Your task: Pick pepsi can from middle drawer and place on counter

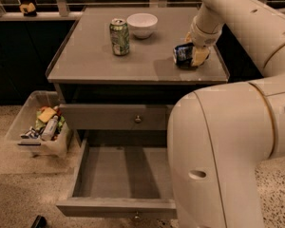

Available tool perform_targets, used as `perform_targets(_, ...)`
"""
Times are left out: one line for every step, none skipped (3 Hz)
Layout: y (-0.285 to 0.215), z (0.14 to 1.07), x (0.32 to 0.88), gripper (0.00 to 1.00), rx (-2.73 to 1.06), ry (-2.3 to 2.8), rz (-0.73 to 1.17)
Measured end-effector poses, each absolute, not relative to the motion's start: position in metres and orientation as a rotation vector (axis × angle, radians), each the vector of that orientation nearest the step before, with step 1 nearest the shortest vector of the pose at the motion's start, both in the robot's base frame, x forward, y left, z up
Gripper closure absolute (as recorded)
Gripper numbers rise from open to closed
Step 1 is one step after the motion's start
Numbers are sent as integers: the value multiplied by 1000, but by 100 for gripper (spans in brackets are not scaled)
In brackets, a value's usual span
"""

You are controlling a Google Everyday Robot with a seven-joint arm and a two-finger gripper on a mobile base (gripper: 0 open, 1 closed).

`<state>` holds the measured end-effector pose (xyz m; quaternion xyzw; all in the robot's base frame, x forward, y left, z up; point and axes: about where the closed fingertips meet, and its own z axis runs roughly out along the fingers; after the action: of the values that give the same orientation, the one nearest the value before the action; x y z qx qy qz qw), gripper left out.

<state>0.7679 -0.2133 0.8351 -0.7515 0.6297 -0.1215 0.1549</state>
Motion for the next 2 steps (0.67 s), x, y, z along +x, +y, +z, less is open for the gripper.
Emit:
perform_targets(-213,835,768,7,-2153,1804,-348)
perform_targets(-213,835,768,0,-2153,1804,-348)
